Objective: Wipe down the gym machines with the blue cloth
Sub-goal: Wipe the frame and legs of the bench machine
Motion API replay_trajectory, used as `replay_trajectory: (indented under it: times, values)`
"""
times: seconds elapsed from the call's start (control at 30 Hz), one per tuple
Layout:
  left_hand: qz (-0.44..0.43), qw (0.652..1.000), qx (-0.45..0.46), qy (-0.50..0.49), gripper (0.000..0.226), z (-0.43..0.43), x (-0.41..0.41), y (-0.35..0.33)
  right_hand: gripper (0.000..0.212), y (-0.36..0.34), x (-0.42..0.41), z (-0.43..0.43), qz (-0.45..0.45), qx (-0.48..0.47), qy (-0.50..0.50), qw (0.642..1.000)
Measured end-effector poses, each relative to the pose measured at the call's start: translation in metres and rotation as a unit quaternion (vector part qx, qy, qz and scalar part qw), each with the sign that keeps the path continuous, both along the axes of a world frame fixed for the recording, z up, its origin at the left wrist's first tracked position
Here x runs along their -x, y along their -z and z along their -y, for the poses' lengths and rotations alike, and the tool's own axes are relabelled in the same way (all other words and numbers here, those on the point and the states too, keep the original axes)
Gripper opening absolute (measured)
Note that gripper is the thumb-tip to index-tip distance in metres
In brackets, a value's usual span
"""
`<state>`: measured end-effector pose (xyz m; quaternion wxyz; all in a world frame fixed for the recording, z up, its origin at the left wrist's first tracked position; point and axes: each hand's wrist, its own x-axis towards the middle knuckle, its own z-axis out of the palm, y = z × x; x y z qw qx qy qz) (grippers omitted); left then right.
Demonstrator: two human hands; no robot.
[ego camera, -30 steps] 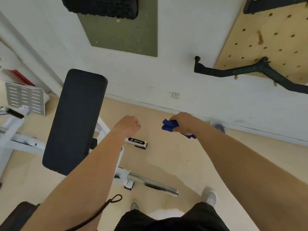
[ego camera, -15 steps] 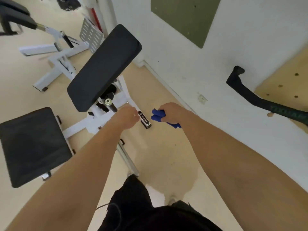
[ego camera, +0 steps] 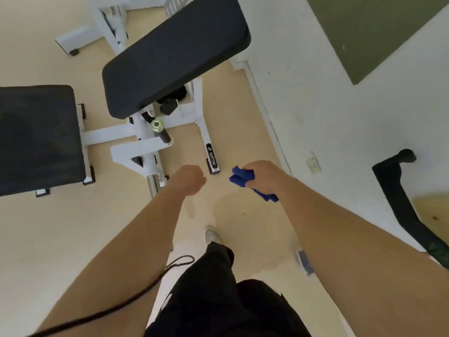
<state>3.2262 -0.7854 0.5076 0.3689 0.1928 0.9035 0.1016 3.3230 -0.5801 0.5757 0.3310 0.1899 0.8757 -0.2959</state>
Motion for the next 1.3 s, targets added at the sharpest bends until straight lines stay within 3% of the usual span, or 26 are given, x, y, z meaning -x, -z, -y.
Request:
replay_trajectory:
  times: [0.3, 0.43, 0.53, 0.7, 0.83, 0.97, 1.17, 1.3]
  values:
    - [0.052, 0.989, 0.019, -0.133, 0.033, -0.012, 0.03, 0.054, 0.021, 0.046, 0.088, -0.044, 0.019, 0.115, 0.002, 0.993]
    - [0.064, 0.975, 0.021, -0.21, 0.031, -0.026, 0.045, 0.096, 0.024, 0.104, 0.129, -0.072, 0.034, 0.11, -0.033, 0.993]
    - [0.06, 0.968, 0.029, -0.24, 0.03, -0.049, 0.055, 0.142, 0.032, 0.17, 0.157, -0.096, 0.052, 0.099, -0.083, 0.99]
    - [0.071, 0.953, 0.004, -0.295, 0.031, -0.097, 0.067, 0.252, 0.023, 0.292, 0.189, -0.132, 0.071, 0.108, -0.115, 0.985]
    - [0.075, 0.958, 0.037, -0.273, 0.049, -0.115, 0.09, 0.368, 0.019, 0.417, 0.221, -0.142, 0.021, 0.086, -0.135, 0.987]
    - [0.082, 0.954, -0.004, -0.287, 0.061, -0.138, 0.126, 0.473, 0.014, 0.538, 0.248, -0.139, -0.038, 0.079, -0.161, 0.983]
    - [0.018, 0.959, -0.043, -0.279, 0.057, -0.154, 0.182, 0.594, 0.061, 0.663, 0.295, -0.131, -0.127, 0.087, -0.186, 0.97]
    - [-0.052, 0.974, -0.04, -0.219, 0.051, -0.152, 0.216, 0.646, 0.061, 0.711, 0.327, -0.129, -0.171, 0.104, -0.213, 0.956]
